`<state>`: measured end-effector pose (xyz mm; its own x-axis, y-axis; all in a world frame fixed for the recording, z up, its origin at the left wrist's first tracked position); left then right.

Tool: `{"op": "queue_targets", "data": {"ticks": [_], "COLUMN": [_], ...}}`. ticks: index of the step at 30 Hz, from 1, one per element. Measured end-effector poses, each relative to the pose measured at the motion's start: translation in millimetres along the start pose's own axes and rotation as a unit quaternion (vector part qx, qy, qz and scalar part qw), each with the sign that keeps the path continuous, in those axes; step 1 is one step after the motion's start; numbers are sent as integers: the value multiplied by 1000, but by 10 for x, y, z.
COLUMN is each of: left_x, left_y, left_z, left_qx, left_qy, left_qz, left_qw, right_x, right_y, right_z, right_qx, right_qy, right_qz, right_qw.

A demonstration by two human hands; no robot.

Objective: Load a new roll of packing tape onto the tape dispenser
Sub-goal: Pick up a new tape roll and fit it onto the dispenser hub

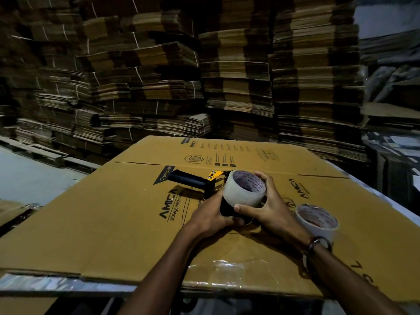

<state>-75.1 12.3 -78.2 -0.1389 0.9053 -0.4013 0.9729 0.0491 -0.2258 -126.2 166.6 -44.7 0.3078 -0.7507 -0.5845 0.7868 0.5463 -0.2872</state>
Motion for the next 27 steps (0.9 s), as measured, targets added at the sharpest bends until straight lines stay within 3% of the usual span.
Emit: {"op": "queue_targets", "data": {"ticks": [10,17,27], "left_x": [-12,4,7], "left_y": [-31,-34,-3], "left_z": [54,61,52], "left_qx": [-8,-2,-1], "left_qy": [11,16,31], "left_qz": [-7,-12,-9], "left_qw": [1000,1000,999], "right_x": [0,42,62], "right_y": [-19,7,-23], "right_z": [-17,5,-22], "right_qx": [-8,-11,29], "right_qy": [24,62,104], "right_qz": [-6,-59,-76], "right_qw": [1000,996,991]}}
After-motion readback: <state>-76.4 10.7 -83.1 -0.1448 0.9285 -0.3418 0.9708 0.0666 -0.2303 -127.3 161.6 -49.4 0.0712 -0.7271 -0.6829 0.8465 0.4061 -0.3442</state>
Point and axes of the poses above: each hand's wrist, its own y-axis away from the middle knuckle, its own x-axis out of the palm, z = x × y, the point moved 5 cm from there along -y, towards the middle knuckle, and after that the axes turned 11 degrees about y, right-handed, at the moved point
